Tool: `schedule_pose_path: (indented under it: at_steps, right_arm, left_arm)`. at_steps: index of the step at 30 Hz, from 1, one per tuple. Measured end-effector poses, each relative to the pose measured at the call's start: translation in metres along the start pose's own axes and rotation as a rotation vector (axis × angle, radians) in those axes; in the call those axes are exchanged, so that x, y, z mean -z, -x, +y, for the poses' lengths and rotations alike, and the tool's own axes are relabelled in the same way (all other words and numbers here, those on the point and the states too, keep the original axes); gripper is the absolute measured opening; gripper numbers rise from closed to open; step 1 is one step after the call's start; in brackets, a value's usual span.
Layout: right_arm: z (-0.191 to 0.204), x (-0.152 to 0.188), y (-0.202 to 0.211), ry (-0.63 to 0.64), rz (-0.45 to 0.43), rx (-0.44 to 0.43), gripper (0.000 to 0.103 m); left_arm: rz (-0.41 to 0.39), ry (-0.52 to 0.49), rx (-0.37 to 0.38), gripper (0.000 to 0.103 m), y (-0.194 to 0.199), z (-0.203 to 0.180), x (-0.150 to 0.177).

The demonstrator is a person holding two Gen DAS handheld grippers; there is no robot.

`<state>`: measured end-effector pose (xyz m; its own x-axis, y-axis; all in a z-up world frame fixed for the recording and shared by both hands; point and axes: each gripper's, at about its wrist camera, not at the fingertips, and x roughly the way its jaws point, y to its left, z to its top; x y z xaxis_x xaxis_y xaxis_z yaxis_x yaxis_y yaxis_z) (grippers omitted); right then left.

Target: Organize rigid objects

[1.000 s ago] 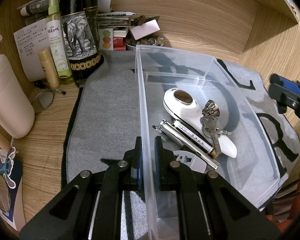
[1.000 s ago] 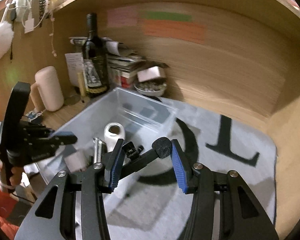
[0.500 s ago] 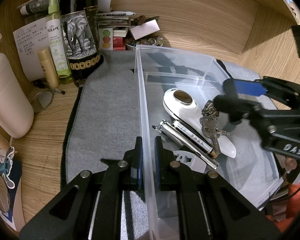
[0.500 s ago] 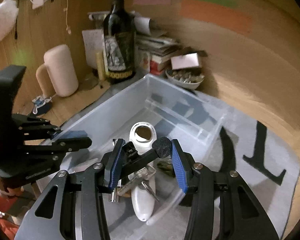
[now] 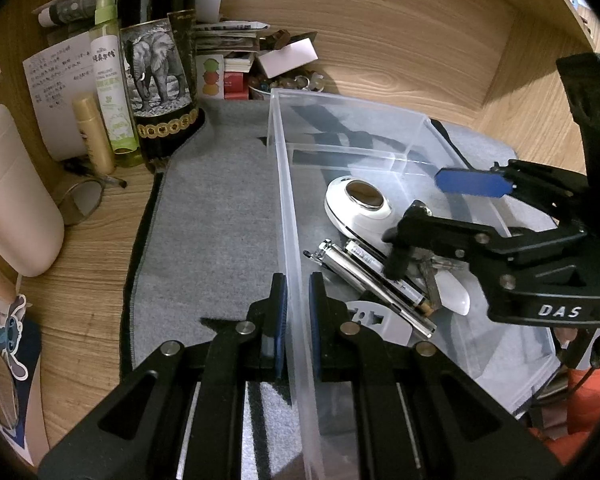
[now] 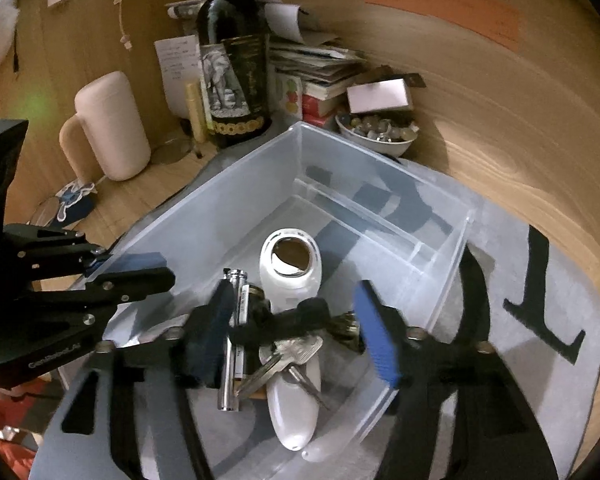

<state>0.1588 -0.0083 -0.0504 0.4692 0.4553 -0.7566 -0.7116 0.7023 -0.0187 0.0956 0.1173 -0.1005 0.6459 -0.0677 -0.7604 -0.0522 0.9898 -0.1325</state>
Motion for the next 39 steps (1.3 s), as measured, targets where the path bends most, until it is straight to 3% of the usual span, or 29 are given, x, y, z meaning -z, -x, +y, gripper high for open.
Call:
schedule_pose_path:
  at_steps: [4, 7, 11, 18, 20, 25, 27, 33, 39]
  right_arm:
    - [-0.003, 0.001, 0.007, -0.012, -0.017, 0.005, 0.065]
    - [-0.005, 0.002, 0.017, -0.016, -0.041, 0.017, 0.066]
    - [-0.01, 0.007, 0.04, -0.033, -0.103, 0.05, 0.078]
    - [-0.022, 0.022, 0.091, -0.072, -0.223, 0.113, 0.083]
    - [-0.026, 0.028, 0.107, -0.086, -0.26, 0.14, 0.088]
    - [-0.029, 0.048, 0.147, -0.103, -0.357, 0.188, 0.103]
    - [-0.029, 0.057, 0.164, -0.108, -0.407, 0.22, 0.103]
    - [-0.029, 0.078, 0.197, -0.116, -0.485, 0.272, 0.103]
    - [-0.029, 0.096, 0.216, -0.125, -0.545, 0.282, 0.103]
  left_arm:
    - [-0.008, -0.002, -0.008, 0.01, 0.003, 0.0, -0.001]
    - [-0.024, -0.004, -0.031, 0.016, 0.009, 0.0, -0.003]
    - [-0.074, -0.015, -0.073, 0.052, 0.023, -0.001, -0.005]
    - [-0.172, -0.019, -0.078, 0.07, 0.057, -0.012, -0.009]
    - [-0.207, -0.035, -0.064, 0.072, 0.071, -0.023, -0.01]
    - [-0.329, -0.07, -0.028, 0.09, 0.105, -0.055, -0.009]
    - [-0.371, -0.082, -0.013, 0.098, 0.116, -0.066, -0.008]
    - [-0.485, -0.1, 0.034, 0.102, 0.147, -0.1, 0.001]
    - [-0.565, -0.094, 0.032, 0.103, 0.165, -0.121, 0.014]
